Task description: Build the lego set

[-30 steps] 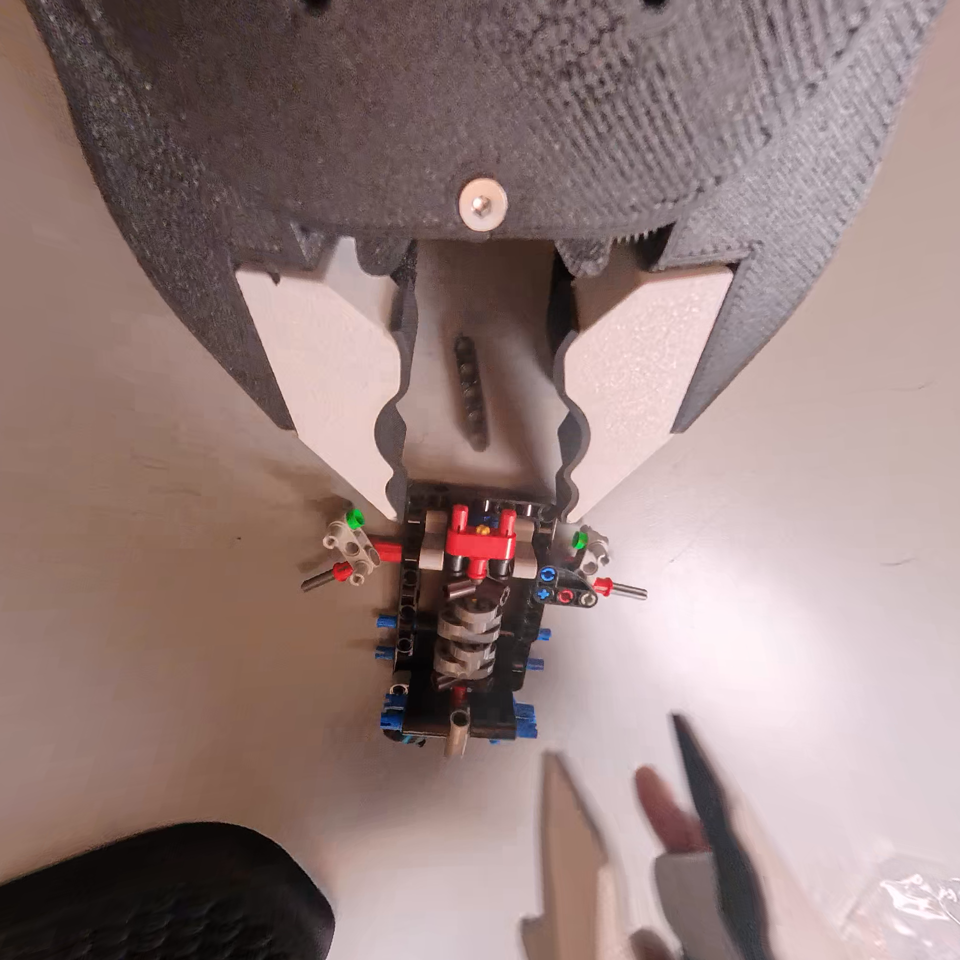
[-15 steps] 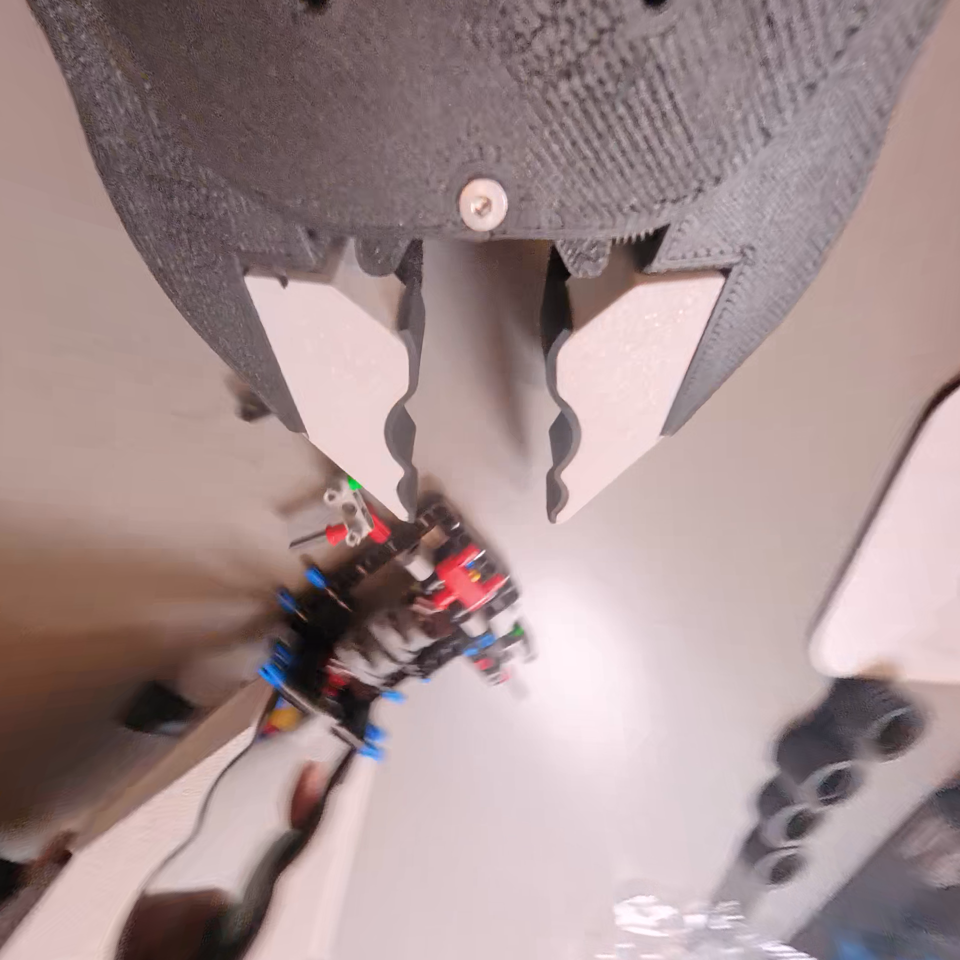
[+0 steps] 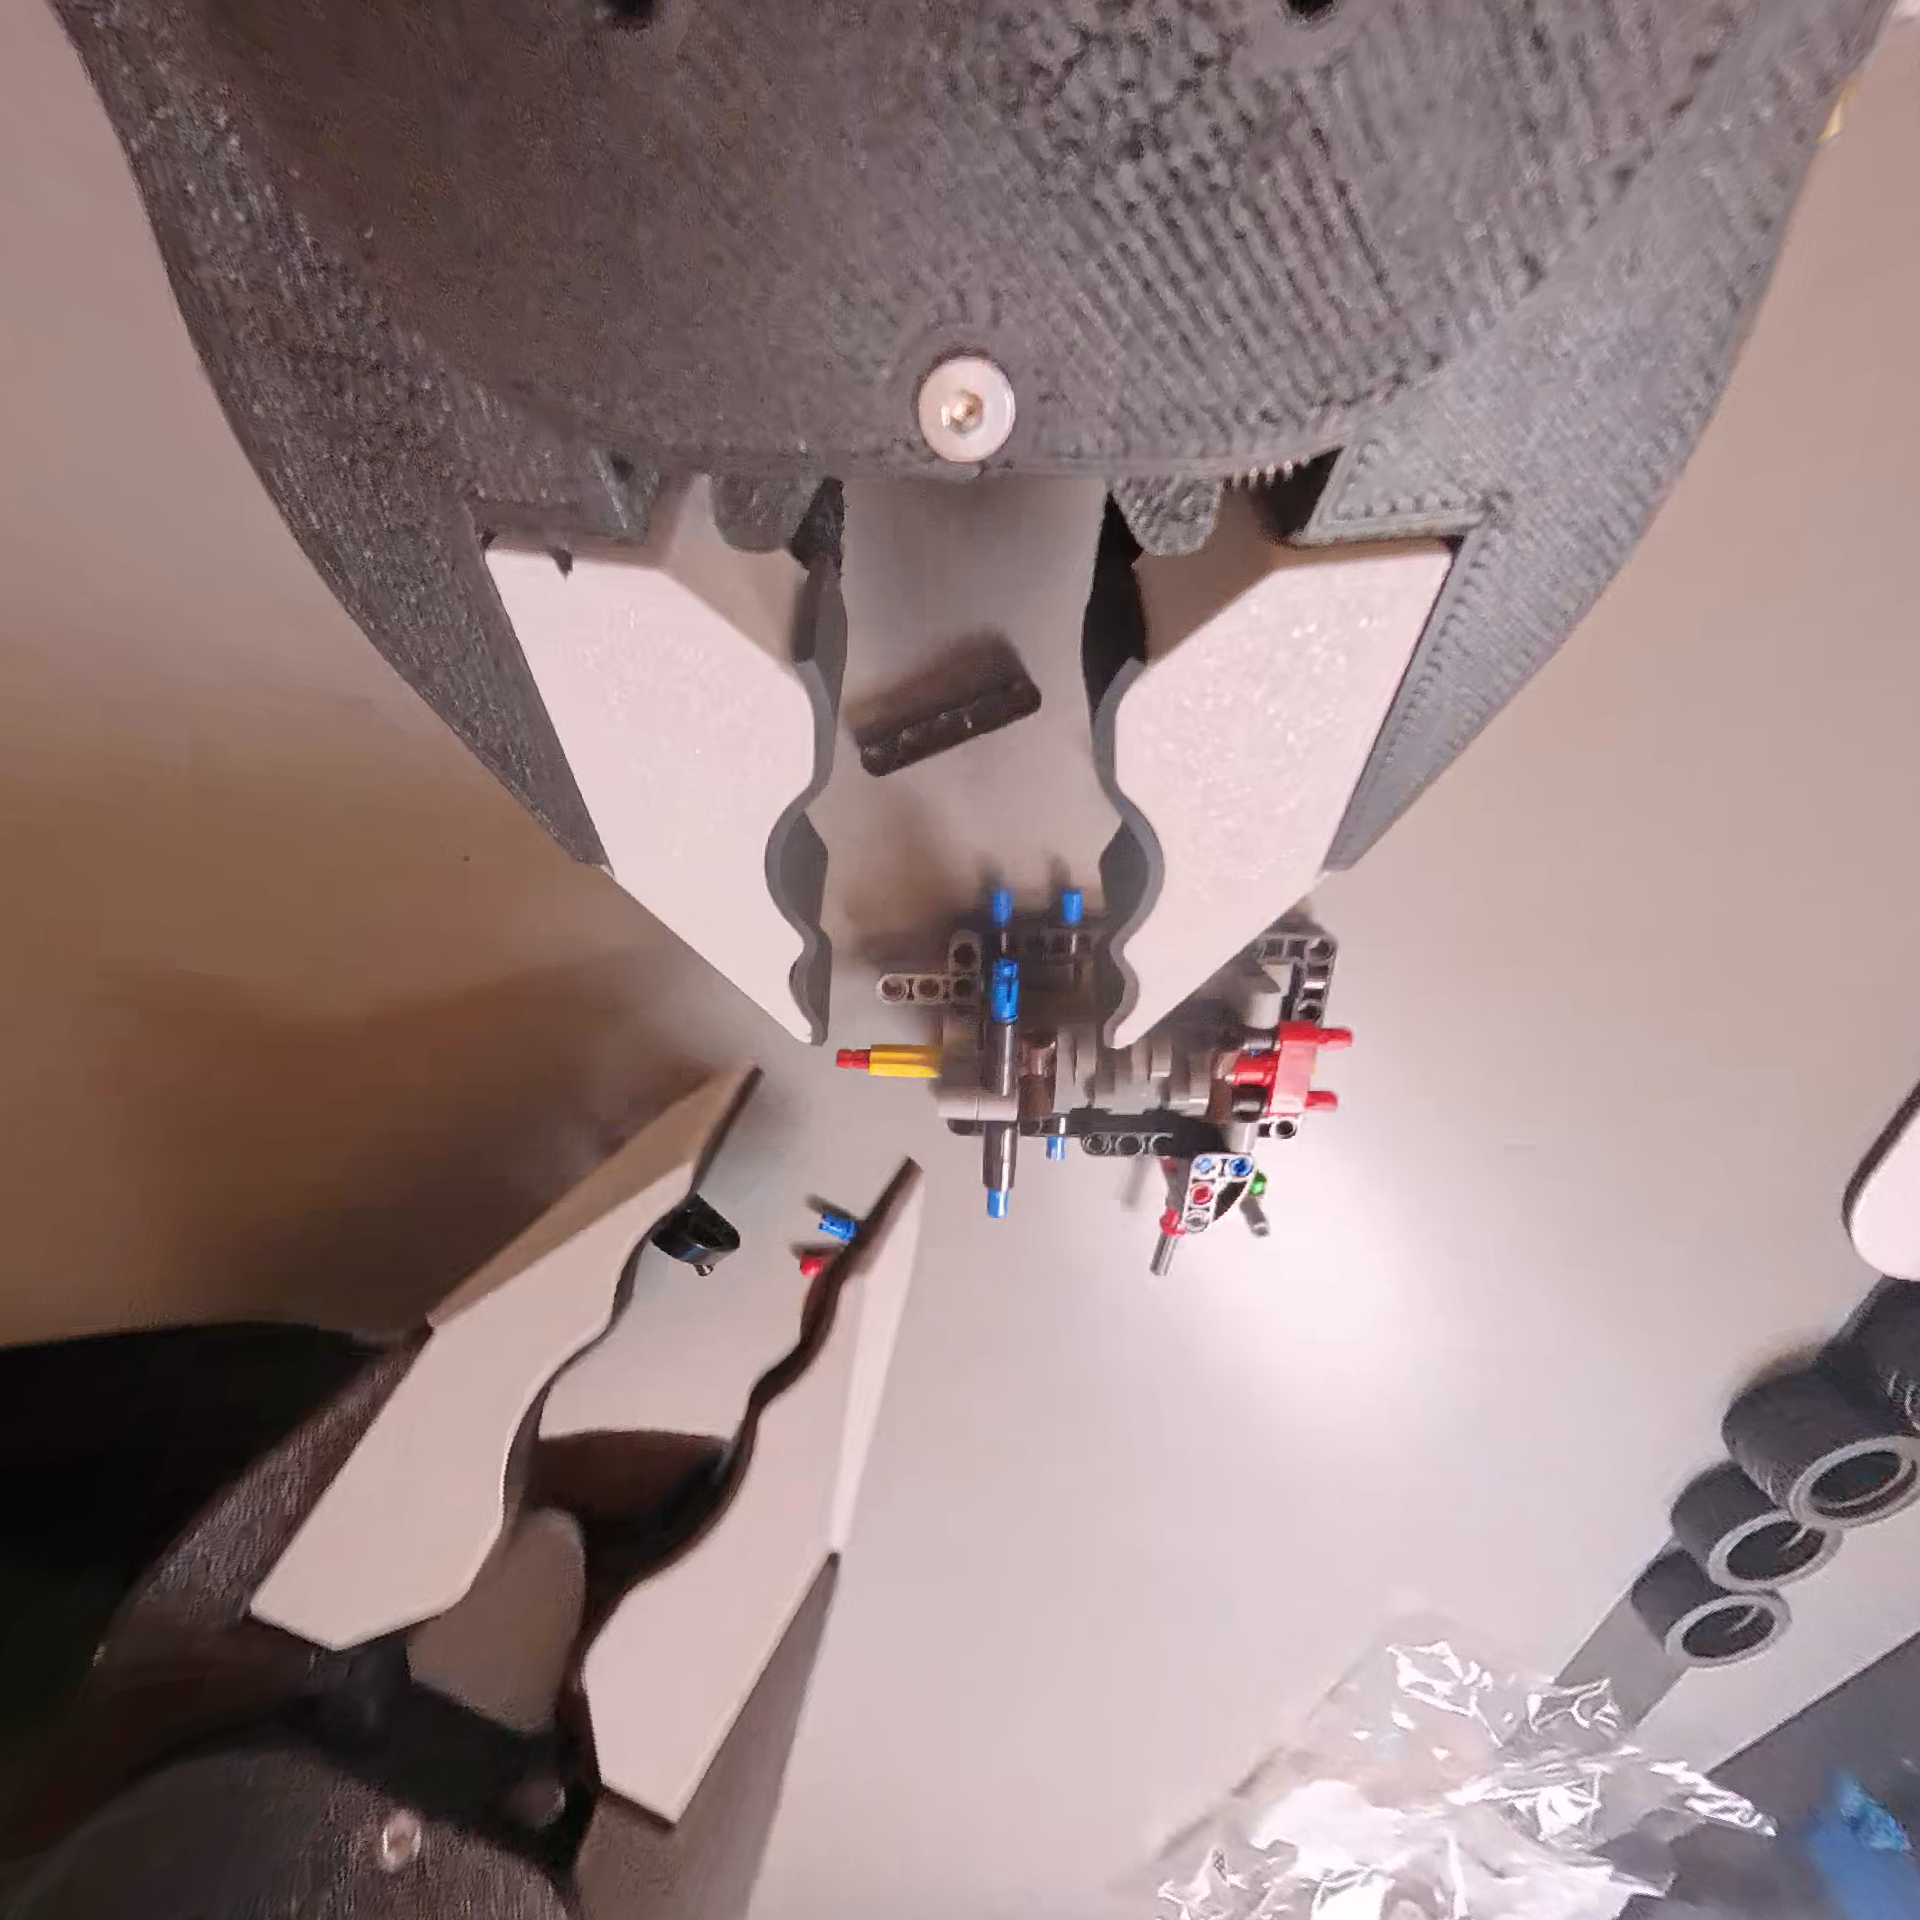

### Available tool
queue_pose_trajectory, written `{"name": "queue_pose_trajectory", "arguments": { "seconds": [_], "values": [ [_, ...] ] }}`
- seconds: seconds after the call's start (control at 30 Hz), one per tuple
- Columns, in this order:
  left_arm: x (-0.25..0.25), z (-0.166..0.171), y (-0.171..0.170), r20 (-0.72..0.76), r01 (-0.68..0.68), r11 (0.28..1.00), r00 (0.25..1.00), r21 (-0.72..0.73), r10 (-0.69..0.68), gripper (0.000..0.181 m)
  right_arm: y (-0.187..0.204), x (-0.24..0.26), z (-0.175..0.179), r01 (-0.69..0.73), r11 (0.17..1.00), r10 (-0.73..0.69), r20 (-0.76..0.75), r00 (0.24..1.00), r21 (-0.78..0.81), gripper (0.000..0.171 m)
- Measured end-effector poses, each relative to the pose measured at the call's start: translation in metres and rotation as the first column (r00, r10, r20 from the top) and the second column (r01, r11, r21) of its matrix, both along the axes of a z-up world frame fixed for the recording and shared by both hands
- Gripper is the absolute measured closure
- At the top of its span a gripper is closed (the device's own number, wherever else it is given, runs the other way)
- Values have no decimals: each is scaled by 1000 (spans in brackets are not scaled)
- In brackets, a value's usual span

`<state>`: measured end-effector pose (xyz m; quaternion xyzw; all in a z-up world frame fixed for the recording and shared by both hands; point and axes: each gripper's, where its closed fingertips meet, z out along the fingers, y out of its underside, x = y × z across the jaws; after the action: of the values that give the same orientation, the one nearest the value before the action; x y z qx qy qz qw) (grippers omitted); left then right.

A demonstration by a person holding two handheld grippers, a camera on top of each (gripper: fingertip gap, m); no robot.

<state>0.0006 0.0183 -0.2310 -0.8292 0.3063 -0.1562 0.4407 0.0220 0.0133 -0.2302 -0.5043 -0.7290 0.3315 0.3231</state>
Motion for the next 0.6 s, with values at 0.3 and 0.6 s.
{"name": "queue_pose_trajectory", "arguments": {
  "seconds": [0.3, 0.6],
  "values": [
    [-5, -12, 22, -103, 3, 1000, 995, 30, 1, 166, 81, 25, 13, 246, 969, -245, -80, 966, 5, 141],
    [-18, 57, 4, 512, 137, 986, 843, 91, -164, 177, 67, 16, 31, 248, 966, -257, -184, 949, -71, 148]
  ]
}}
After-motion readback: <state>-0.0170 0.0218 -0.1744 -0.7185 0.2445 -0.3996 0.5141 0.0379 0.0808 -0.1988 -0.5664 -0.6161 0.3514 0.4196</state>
